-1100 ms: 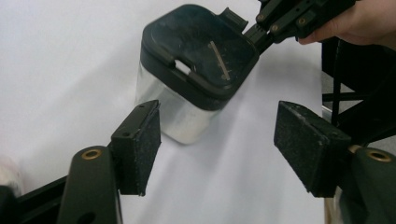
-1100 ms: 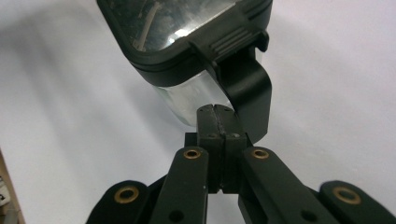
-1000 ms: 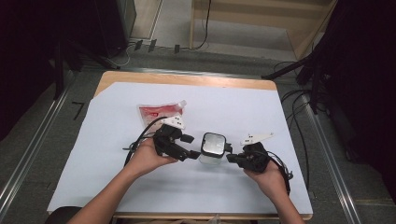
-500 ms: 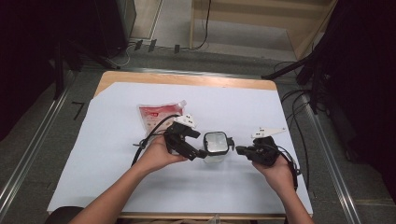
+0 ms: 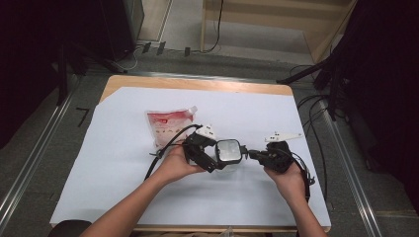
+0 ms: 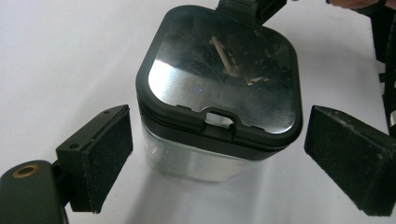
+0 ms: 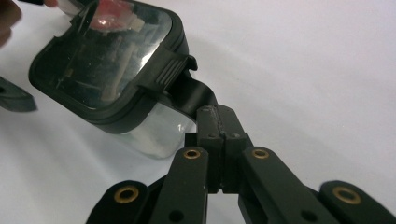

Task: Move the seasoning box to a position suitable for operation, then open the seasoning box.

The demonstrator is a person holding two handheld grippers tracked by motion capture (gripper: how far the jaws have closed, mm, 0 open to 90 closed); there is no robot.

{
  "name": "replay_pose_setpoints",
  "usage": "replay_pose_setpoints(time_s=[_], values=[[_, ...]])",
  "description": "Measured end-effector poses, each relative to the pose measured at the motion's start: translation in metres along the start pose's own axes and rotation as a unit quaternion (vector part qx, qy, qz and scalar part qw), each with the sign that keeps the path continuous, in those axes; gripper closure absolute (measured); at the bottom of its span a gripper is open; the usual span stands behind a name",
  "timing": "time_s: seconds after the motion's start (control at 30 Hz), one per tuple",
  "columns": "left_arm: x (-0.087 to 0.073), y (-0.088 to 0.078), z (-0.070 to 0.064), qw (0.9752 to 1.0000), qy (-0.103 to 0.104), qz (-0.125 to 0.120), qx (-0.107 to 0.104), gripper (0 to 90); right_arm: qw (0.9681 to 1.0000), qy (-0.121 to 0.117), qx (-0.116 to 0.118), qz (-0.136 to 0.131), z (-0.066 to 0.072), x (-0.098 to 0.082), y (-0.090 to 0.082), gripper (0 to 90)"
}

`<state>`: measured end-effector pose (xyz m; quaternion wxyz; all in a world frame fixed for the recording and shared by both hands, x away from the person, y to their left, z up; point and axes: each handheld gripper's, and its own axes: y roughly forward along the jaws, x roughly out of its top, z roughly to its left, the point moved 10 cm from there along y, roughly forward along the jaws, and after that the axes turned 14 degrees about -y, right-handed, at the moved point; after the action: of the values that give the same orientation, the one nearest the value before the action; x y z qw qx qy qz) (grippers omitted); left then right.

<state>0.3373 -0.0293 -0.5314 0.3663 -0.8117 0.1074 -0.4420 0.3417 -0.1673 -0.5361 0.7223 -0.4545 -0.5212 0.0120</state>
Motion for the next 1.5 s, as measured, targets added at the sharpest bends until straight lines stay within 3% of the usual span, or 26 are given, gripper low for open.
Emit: replay_pose_setpoints(time_s=[0.33,0.57,0.7,0.93,1.17,1.5], values=[[0.002,0.01,0.001,1.0,0.003,-0.004,0.005,13.5,0.9999,0.013,-0.006,0.001,-0.001,-0.002,0.003,90.0],[0.003,0.008,0.0,0.9998,0.008,-0.012,0.016,14.2,0.9999,0.012,-0.008,0.004,-0.002,-0.003,0.004,90.0],[0.007,0.004,-0.001,0.9996,0.006,-0.025,0.011,15.0,0.9999,0.013,-0.007,0.004,-0.001,-0.003,0.005,90.0],[0.006,0.003,-0.001,0.9996,0.009,-0.019,0.018,15.5,0.9999,0.01,-0.007,0.005,0.0,-0.003,0.004,90.0],[0.008,0.0,-0.002,0.9991,0.029,-0.011,0.029,15.6,0.9999,0.009,-0.004,0.005,0.0,-0.003,0.004,90.0],[0.012,-0.003,-0.005,0.9988,0.033,-0.016,0.033,15.5,0.9999,0.007,-0.006,0.005,0.0,-0.003,0.003,90.0]])
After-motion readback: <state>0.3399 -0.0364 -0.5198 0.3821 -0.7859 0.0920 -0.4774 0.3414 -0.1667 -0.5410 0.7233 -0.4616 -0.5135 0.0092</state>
